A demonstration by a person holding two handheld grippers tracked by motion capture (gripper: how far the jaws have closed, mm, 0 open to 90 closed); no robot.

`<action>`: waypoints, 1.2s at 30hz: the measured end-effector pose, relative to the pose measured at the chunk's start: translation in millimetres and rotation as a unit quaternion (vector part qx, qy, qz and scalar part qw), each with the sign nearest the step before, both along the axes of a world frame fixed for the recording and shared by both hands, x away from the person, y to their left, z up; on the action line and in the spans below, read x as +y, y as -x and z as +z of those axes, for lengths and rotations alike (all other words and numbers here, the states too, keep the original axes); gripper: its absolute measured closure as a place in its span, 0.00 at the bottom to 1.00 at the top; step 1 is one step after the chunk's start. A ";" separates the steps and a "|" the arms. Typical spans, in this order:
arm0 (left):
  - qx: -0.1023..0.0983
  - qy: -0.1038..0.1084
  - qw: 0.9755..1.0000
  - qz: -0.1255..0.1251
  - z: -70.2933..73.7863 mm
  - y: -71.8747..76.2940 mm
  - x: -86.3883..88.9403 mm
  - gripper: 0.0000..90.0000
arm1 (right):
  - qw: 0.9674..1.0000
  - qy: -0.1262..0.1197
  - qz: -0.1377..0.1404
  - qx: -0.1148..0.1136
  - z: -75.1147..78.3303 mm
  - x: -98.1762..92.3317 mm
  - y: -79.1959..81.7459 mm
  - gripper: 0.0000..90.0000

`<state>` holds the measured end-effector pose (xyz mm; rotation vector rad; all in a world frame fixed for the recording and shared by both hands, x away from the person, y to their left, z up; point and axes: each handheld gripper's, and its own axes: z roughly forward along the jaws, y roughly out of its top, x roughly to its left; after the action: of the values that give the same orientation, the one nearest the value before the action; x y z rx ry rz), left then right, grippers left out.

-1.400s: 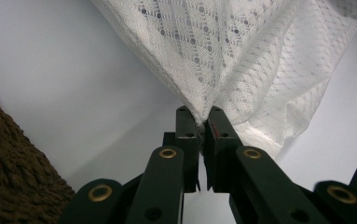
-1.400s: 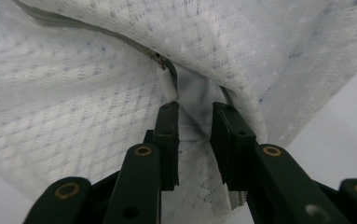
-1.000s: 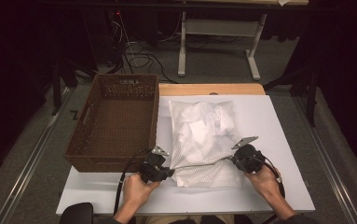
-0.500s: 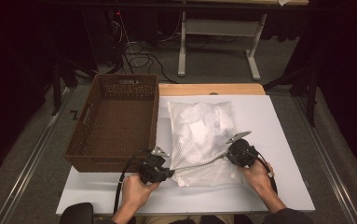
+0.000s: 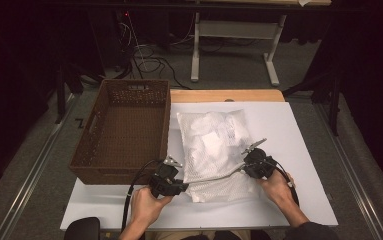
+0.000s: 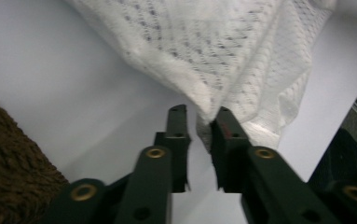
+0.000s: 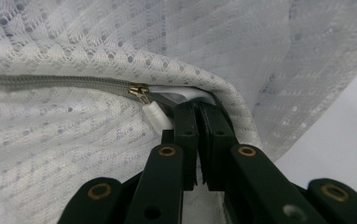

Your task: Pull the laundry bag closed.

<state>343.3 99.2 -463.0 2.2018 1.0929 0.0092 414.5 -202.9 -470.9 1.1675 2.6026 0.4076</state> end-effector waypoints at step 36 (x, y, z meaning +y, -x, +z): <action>-0.077 0.004 0.996 -0.053 23.1 3.8 -24.0 0.99 | 0.999 -0.009 -0.021 -0.032 -4.8 3.4 -6.5 0.94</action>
<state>339.5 75.3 -439.9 2.2098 0.8888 0.1269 421.1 -199.5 -475.7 1.1916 2.5213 0.4531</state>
